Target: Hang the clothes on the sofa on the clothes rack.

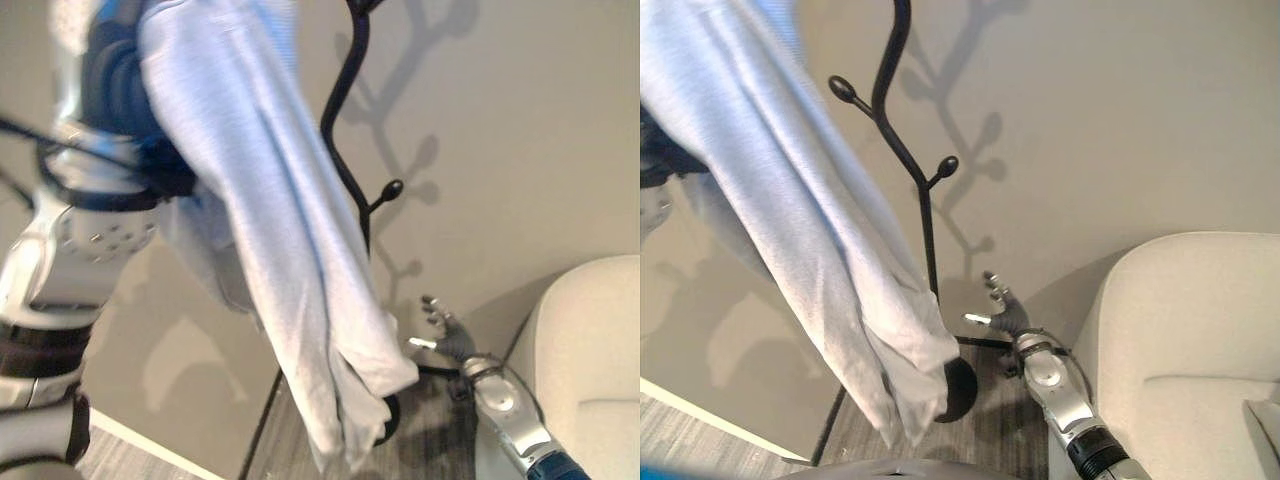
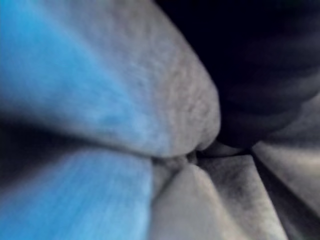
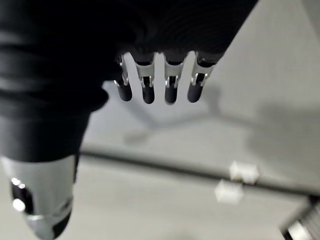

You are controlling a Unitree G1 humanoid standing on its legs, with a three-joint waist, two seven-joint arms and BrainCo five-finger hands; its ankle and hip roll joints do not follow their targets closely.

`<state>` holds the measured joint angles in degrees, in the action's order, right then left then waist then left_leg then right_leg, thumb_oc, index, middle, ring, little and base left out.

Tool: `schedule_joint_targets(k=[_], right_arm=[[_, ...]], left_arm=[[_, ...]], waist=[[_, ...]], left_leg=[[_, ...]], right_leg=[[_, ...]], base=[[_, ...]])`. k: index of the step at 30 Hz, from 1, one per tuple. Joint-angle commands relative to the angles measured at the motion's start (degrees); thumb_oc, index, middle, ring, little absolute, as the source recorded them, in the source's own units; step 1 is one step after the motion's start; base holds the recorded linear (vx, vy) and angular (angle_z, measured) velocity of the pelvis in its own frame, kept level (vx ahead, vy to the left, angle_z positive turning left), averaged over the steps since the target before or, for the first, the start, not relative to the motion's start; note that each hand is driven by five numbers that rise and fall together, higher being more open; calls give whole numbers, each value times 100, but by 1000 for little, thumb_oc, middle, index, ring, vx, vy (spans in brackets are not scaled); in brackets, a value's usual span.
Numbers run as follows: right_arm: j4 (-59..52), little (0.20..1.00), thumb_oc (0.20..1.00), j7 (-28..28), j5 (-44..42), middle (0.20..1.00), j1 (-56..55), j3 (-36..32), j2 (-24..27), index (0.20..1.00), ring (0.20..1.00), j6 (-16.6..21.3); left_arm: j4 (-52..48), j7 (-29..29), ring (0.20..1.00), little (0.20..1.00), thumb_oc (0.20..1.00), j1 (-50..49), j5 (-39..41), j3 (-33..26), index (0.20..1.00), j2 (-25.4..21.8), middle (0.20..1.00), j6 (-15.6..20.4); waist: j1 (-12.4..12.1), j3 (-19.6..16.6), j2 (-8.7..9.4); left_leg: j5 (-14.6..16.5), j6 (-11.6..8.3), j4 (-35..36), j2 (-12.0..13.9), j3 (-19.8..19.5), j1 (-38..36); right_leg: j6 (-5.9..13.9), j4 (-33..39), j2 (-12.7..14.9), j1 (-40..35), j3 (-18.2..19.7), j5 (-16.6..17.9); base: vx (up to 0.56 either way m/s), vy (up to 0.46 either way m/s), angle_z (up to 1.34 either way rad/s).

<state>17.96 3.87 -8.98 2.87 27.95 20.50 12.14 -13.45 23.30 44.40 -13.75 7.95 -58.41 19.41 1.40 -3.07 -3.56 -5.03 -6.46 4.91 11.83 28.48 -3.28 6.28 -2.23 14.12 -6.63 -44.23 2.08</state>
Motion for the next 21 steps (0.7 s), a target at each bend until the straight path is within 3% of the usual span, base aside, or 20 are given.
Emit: schedule_joint_targets(k=[1,3,7,17,21], right_arm=[[-64,1000,1000,-184,23,1000,588,266,-356,1000,1000,146],[79,1000,1000,-340,155,1000,726,727,-494,1000,1000,110],[277,1000,1000,-437,188,1000,861,1057,-729,1000,1000,85],[619,1000,1000,-895,-298,1000,851,1529,-1012,1000,1000,-49],[279,1000,1000,-1411,-1266,1000,662,1436,-798,1000,1000,-106]], left_arm=[[278,16,200,200,200,634,266,185,200,7,200,-247],[443,-24,200,200,200,1254,247,642,200,153,200,-294],[554,-31,200,200,200,1700,155,942,200,355,200,-364],[676,-128,200,200,200,1691,-234,928,200,566,200,-465],[726,-173,200,200,200,1442,-405,726,200,317,200,-471]], waist=[[-25,-44,181],[-17,-46,205],[-50,-25,308],[-109,2,502],[-99,15,561]], left_leg=[[-22,-344,-333,526,290,-271],[27,-295,-322,411,230,-267],[57,-234,-291,305,189,-276],[103,-171,-263,203,218,-370],[106,-193,-260,233,303,-460]], right_leg=[[431,356,364,3,198,342],[512,354,453,-28,182,436],[560,360,538,-62,146,506],[607,283,646,-132,129,567],[601,212,628,-95,192,544]], base=[[-30,79,19],[-38,91,18],[-31,63,6],[-11,24,7],[12,-6,-3]])
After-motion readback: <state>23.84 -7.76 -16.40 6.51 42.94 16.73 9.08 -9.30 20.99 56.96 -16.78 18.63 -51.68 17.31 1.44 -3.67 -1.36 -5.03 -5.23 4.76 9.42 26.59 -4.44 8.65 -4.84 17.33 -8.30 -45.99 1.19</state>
